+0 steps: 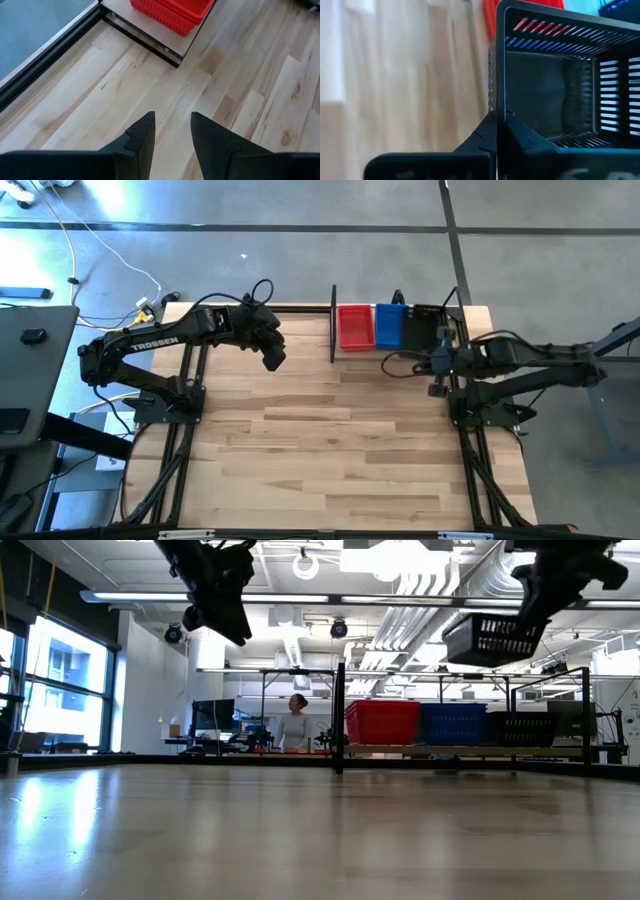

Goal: Stack baskets on shelf by color
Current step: Stack the black bin on the other black bins on the shelf

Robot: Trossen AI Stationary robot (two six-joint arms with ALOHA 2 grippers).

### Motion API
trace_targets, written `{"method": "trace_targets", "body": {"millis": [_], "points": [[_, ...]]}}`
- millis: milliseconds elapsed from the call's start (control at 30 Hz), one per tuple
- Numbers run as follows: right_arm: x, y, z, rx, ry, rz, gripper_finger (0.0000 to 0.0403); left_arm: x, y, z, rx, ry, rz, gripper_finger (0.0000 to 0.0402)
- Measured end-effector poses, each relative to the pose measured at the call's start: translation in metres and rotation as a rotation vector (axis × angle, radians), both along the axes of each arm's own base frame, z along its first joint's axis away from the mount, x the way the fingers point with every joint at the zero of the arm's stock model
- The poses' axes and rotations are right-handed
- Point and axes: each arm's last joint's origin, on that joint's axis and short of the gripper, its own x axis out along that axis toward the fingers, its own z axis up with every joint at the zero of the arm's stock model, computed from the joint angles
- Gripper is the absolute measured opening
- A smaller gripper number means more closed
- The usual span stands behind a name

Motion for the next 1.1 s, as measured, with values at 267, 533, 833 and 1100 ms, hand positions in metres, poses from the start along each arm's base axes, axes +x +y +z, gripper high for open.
{"method": "trace_targets", "body": {"millis": [267,533,833,1100], "points": [[-0.019,-0.022,-0.003,-0.072,0.206,-0.004,0.0000,0.000,0.001,0.000,0.014,0.007,0.018,0.0115],[-0.025,-0.039,-0.003,-0.123,0.313,0.018,0.0000,-0.001,0.001,0.000,0.023,0.011,0.039,0.0115],[-0.031,-0.060,-0.002,-0.079,0.304,0.013,0.0000,-0.001,0.001,0.000,0.020,0.009,0.043,0.0115],[-0.031,-0.080,-0.007,-0.015,0.330,0.009,0.0000,-0.001,0.001,0.000,0.024,0.011,0.047,0.0115]]}}
